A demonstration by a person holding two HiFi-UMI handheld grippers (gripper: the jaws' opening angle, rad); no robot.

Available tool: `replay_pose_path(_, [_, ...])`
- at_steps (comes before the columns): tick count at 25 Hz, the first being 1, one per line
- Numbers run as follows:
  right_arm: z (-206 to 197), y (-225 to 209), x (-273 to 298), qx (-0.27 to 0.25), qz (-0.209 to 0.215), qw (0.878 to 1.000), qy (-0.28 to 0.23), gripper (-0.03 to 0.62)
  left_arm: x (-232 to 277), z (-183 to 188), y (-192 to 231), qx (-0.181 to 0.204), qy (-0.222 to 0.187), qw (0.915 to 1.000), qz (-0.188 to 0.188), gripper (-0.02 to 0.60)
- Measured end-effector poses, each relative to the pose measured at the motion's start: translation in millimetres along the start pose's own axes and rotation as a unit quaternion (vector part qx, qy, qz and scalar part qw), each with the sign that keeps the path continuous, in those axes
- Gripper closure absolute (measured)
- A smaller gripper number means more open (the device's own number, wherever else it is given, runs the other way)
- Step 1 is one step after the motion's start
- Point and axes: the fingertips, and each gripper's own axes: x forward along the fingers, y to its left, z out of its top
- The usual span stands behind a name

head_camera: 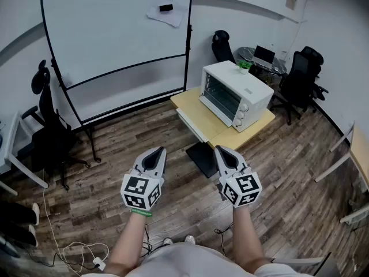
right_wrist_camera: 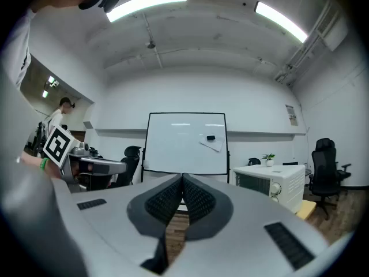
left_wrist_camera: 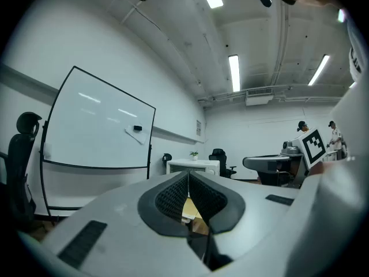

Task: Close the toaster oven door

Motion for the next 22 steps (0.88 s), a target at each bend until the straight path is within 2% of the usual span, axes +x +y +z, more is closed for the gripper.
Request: replay_pose_path(22, [-4.0,1.7,4.9,0.004,0.001,1.0,0.004,0.594,5.0,-1.4,1.4,0.002,0.001,1.0,-0.008,0.561])
